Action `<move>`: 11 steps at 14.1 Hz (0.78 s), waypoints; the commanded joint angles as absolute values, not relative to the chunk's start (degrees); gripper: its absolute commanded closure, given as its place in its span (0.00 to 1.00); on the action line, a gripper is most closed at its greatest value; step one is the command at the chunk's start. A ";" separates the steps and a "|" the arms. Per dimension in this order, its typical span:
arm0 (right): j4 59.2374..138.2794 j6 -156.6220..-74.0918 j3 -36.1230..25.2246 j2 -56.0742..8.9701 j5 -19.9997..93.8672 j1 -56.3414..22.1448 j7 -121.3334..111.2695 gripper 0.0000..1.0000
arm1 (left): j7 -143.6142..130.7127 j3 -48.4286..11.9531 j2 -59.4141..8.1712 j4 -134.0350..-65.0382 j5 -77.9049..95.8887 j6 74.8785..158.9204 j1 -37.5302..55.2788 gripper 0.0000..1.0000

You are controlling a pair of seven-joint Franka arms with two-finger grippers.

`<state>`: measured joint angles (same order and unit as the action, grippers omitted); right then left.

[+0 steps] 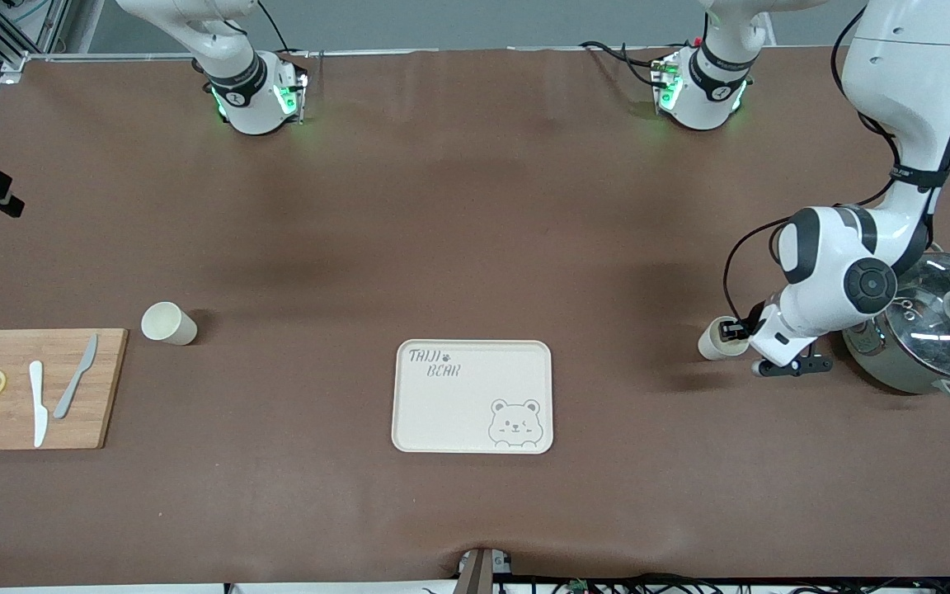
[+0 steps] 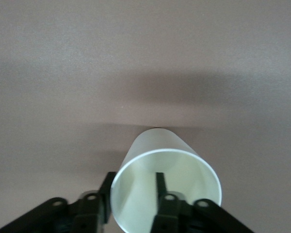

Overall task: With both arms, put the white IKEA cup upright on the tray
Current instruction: 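Lower the left gripper over the cup and close on its rim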

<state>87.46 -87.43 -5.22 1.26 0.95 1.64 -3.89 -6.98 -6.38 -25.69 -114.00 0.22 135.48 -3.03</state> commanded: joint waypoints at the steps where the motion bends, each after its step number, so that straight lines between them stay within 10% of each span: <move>1: 86.57 -87.36 -4.75 0.70 1.05 2.02 -4.13 0.00 | -5.54 -6.68 -25.58 -113.47 1.76 135.53 -3.16 1.00; 11: 86.57 -87.54 -4.75 0.53 1.23 2.02 -4.31 0.00 | -6.06 -7.91 -25.22 -109.43 1.67 133.08 -2.55 1.00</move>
